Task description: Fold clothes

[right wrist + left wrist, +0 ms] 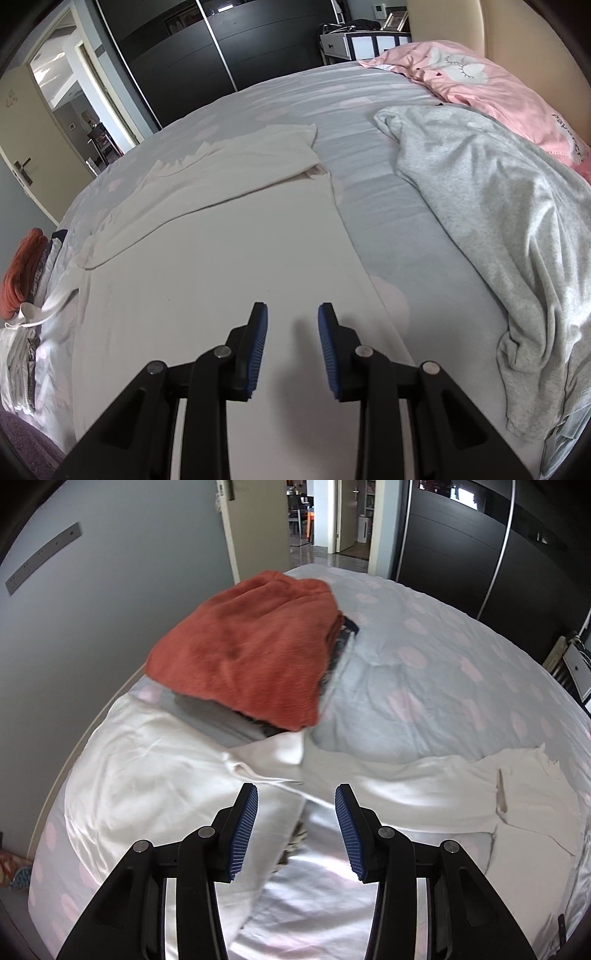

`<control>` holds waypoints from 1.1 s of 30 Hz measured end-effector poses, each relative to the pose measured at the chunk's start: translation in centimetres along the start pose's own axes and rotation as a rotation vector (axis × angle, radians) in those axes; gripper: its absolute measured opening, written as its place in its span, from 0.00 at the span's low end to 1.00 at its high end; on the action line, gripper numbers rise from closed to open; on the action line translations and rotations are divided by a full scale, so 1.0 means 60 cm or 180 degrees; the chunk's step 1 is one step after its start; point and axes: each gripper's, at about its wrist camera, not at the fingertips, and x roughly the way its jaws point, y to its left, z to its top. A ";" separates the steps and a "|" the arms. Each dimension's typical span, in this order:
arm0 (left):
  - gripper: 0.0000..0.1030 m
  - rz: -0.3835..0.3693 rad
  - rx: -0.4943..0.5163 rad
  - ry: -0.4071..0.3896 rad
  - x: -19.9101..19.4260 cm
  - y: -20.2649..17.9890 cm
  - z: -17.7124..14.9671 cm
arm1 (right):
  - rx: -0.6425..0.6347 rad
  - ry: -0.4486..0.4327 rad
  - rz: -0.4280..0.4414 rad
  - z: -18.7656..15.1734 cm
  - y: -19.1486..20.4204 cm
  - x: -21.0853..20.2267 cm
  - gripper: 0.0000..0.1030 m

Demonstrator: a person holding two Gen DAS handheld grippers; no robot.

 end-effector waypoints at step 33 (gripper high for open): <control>0.52 0.0557 0.2501 -0.0237 0.175 0.008 -0.031 | -0.0635 0.0220 -0.0416 -0.013 0.073 0.091 0.27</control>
